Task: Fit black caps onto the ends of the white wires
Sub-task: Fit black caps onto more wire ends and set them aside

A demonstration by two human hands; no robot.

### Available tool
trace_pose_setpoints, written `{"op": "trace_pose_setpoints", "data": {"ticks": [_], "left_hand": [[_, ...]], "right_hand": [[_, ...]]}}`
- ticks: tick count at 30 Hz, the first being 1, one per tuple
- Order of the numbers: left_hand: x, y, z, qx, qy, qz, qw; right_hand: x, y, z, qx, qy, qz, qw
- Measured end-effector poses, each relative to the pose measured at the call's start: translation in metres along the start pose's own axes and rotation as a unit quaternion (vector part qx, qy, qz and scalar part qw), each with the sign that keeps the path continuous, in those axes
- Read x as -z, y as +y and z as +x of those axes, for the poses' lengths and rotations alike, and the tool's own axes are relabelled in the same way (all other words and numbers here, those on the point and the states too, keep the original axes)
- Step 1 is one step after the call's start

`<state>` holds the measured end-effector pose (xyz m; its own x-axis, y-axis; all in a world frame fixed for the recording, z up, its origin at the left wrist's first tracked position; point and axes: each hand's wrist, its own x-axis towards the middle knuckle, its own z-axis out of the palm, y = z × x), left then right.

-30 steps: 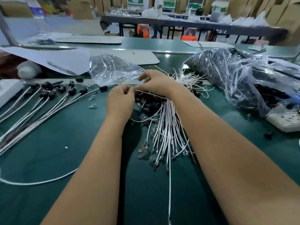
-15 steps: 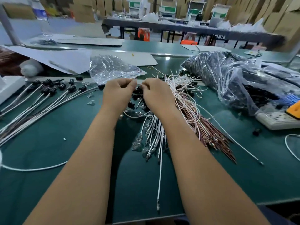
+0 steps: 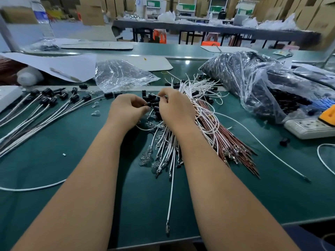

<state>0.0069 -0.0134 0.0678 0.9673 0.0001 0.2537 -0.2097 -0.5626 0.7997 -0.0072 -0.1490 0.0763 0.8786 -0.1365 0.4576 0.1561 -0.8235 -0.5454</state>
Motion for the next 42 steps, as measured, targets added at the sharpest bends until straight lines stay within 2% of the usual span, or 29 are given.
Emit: {"op": "trace_pose_setpoints", "data": {"ticks": [3, 7, 14, 19, 29, 34, 42], "left_hand": [[-0.007, 0.003, 0.001, 0.017, 0.040, -0.102, 0.994], [-0.013, 0.003, 0.003, 0.015, 0.041, -0.167, 0.985], [-0.006, 0.002, 0.001, 0.056, 0.041, -0.261, 0.963], [0.000, -0.002, 0.005, 0.035, 0.069, -0.218, 0.973], [-0.001, -0.005, 0.007, 0.022, 0.061, -0.252, 0.966], [-0.001, 0.001, 0.004, -0.007, 0.029, -0.270, 0.962], [-0.002, -0.001, 0.006, -0.020, 0.001, -0.301, 0.953]], "right_hand": [[0.000, 0.002, 0.001, -0.039, 0.010, 0.057, 0.998], [0.000, 0.004, 0.002, -0.067, 0.006, 0.075, 0.995], [0.003, 0.005, 0.001, -0.058, 0.026, 0.108, 0.992], [0.004, 0.003, 0.001, -0.052, 0.033, 0.106, 0.993], [0.003, 0.005, 0.001, -0.019, 0.035, 0.109, 0.993], [-0.001, 0.004, 0.001, 0.002, 0.013, 0.106, 0.994], [-0.005, 0.005, 0.003, 0.024, 0.019, 0.148, 0.989]]}}
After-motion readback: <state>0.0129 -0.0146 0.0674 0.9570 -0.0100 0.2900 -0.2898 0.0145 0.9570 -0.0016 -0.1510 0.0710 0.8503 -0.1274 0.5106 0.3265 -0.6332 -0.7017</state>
